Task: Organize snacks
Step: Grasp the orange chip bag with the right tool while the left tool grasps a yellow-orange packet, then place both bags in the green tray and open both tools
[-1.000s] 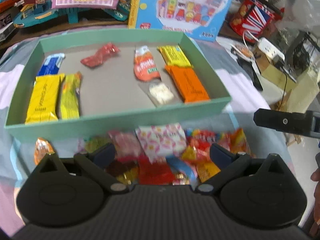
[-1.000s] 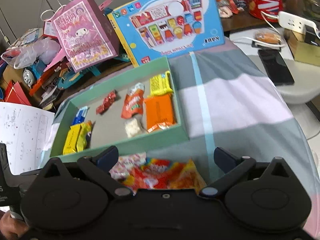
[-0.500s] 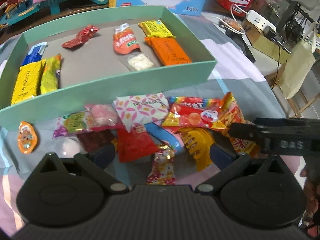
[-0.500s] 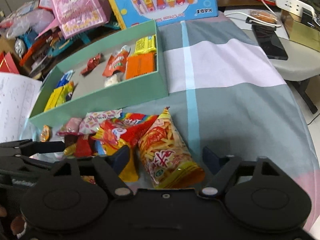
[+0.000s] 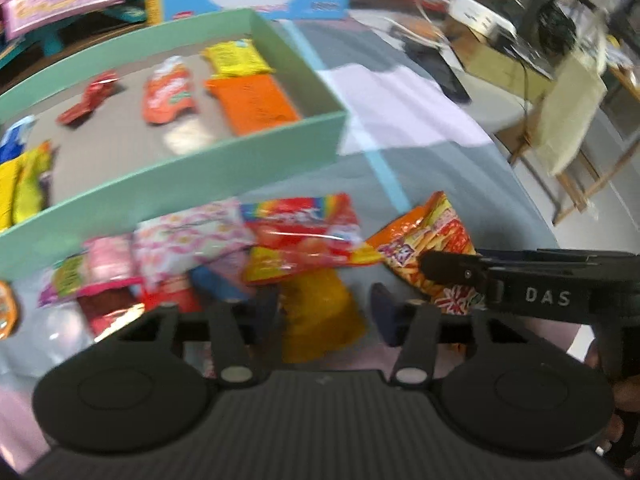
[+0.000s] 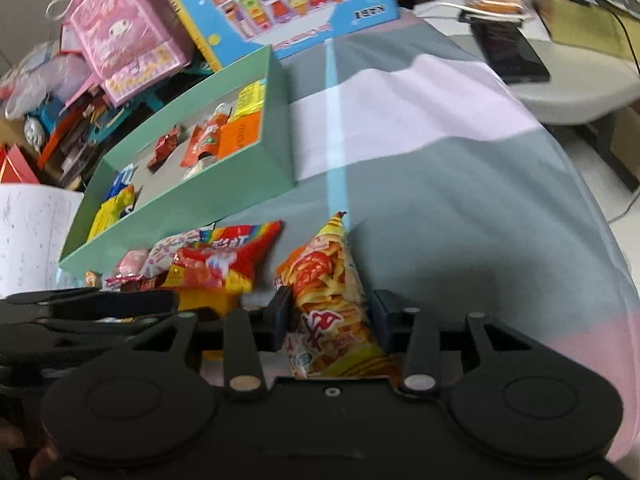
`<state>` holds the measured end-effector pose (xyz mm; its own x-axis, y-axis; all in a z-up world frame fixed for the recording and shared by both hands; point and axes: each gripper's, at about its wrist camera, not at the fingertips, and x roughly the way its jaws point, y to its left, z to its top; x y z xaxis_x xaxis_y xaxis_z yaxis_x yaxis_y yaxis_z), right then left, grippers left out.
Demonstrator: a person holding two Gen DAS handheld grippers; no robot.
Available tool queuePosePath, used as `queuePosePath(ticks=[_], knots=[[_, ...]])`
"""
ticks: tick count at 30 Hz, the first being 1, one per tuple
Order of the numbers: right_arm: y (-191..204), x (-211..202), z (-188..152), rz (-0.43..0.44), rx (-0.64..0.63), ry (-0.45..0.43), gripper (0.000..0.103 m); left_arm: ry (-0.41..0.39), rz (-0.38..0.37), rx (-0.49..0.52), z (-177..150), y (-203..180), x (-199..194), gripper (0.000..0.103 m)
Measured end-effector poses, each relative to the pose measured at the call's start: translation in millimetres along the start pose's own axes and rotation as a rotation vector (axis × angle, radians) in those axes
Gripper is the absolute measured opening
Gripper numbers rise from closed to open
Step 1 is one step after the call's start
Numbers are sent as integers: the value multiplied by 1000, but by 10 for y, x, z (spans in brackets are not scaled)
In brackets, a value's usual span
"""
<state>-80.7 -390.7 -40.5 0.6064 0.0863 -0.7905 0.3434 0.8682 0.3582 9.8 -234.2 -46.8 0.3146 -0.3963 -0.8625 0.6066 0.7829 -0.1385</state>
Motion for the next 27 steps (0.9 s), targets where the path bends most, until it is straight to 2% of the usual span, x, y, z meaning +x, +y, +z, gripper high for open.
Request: queuePosePath(ticks=[2, 3, 6, 12, 14, 21, 24, 27], knots=[[-72, -29, -38, 14, 20, 0, 41, 14, 10, 36, -17, -116, 106, 46], [-94, -37, -57, 21, 26, -1, 41, 21, 14, 47, -33, -149, 156, 40], [-134, -35, -82, 32, 36, -5, 41, 1, 31, 103, -81, -222, 167, 33], [-54, 3, -119, 23, 27, -12, 42, 40, 0, 115, -152, -209, 55, 32], [-7, -10, -125, 11, 13, -20, 36, 43, -26, 110, -164, -209, -8, 32], [-36, -244, 35, 10, 60, -54, 35, -25, -137, 117, -132, -258, -331, 32], [-6, -392, 149, 25, 88, -82, 35, -77, -162, 73, -62, -152, -477, 32], [175, -460, 311, 43, 63, -103, 35, -139, -155, 9, 43, 78, -628, 32]])
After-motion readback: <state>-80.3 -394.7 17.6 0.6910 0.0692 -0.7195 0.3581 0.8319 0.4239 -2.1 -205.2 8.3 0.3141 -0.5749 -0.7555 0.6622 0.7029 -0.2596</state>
